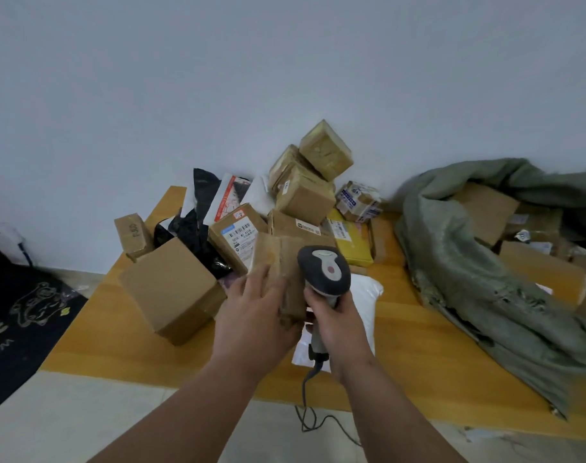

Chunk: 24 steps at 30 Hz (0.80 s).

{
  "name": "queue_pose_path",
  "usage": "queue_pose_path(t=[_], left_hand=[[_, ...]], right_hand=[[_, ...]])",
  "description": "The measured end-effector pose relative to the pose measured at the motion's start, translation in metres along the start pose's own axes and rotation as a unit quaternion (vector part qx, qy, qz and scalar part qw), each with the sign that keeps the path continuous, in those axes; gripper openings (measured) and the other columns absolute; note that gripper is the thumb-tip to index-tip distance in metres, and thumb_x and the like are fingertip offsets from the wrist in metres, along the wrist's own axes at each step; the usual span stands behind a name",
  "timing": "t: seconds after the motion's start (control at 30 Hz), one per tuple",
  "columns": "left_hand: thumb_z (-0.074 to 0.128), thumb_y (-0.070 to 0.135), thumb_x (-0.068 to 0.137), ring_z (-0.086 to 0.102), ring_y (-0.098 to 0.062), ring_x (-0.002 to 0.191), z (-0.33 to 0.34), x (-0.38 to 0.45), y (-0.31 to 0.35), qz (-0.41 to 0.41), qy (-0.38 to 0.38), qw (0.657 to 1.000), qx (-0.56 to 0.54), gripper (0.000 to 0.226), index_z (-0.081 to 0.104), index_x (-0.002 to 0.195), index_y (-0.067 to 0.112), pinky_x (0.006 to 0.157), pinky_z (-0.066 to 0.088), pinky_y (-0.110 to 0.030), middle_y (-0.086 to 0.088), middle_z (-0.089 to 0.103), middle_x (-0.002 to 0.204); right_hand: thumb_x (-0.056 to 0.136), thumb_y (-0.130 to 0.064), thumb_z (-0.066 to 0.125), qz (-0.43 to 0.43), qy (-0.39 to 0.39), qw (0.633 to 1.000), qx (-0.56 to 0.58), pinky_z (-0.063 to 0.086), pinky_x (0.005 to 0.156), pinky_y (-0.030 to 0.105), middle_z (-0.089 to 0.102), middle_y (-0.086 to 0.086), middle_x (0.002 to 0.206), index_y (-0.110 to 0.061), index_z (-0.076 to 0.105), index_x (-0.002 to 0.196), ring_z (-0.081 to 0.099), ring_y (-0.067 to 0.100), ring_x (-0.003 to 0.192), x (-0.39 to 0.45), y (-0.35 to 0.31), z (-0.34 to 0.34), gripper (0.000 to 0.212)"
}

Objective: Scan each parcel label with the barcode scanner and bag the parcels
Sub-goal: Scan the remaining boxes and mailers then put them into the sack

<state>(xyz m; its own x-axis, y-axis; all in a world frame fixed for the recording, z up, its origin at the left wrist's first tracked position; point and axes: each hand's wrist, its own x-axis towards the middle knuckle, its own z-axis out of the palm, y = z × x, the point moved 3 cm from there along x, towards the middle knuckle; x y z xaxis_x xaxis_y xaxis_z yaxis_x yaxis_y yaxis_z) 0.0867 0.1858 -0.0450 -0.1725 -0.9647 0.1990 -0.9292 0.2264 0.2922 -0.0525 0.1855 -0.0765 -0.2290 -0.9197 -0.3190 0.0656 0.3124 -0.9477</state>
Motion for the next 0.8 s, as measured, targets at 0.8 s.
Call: queue_pose_path(t=[0.8], left_hand=[[0.077,0.064,0.066,0.038,-0.017,0.132,-0.011,0.074,0.124,-0.166,-0.107,0.933,-0.301,0.114,0.012,0.152,0.026,0.101,0.042,-0.035,0.003,0.029,0.151]], right_hand=[[0.068,-0.035,0.078,-0.008,0.08,0.95,0.302,0.055,0.091,0.041,0.076,0.002,0.112,-0.023,0.061,0.127,0.071,0.023,0.106,0.025,-0.032,-0.122,0.062]])
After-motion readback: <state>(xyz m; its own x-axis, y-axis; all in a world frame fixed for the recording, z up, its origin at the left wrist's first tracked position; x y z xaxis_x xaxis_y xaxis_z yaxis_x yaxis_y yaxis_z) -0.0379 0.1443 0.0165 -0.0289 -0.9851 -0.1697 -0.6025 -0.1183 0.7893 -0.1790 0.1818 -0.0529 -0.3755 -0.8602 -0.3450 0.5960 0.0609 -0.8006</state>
